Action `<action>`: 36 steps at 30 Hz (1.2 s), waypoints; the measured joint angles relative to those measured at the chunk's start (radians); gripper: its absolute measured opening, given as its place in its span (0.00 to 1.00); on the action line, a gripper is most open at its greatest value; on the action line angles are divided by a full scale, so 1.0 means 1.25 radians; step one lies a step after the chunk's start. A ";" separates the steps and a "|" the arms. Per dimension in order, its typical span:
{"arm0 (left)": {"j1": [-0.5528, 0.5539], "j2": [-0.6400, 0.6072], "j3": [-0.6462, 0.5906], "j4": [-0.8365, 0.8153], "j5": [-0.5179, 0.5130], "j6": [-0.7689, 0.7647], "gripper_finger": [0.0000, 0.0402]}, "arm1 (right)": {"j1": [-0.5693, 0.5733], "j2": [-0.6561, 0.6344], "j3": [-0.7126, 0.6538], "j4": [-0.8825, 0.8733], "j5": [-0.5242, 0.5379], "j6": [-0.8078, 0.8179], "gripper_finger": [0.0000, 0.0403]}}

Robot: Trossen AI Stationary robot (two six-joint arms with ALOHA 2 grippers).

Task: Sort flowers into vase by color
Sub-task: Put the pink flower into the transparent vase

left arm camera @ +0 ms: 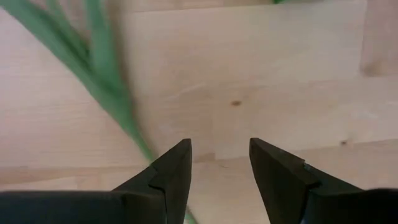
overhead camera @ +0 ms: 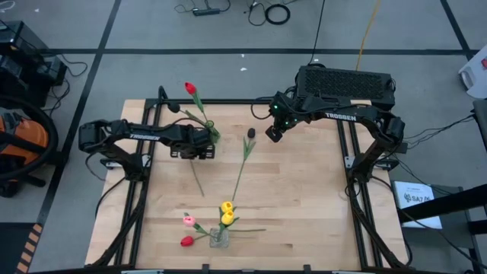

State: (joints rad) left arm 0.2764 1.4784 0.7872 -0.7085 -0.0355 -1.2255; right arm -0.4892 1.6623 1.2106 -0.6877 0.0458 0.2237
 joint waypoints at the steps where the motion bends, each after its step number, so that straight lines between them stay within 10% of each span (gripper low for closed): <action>1: -0.003 0.001 0.000 -0.010 0.001 0.000 0.42 | 0.000 0.000 0.000 0.002 0.000 0.000 0.04; 8: -0.030 0.001 -0.001 -0.168 -0.002 -0.040 0.42 | 0.000 0.000 0.000 0.016 0.000 0.000 0.04; 29: -0.029 0.119 -0.003 -0.047 -0.017 -0.026 0.42 | 0.000 0.000 0.000 0.019 0.000 0.016 0.04; 36: -0.031 0.130 -0.001 -0.027 -0.006 -0.014 0.10 | 0.000 0.000 0.000 0.018 0.000 0.017 0.04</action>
State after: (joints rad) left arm 0.2379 1.6413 0.7856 -0.7418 -0.0425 -1.2433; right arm -0.4892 1.6623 1.2106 -0.6649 0.0456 0.2455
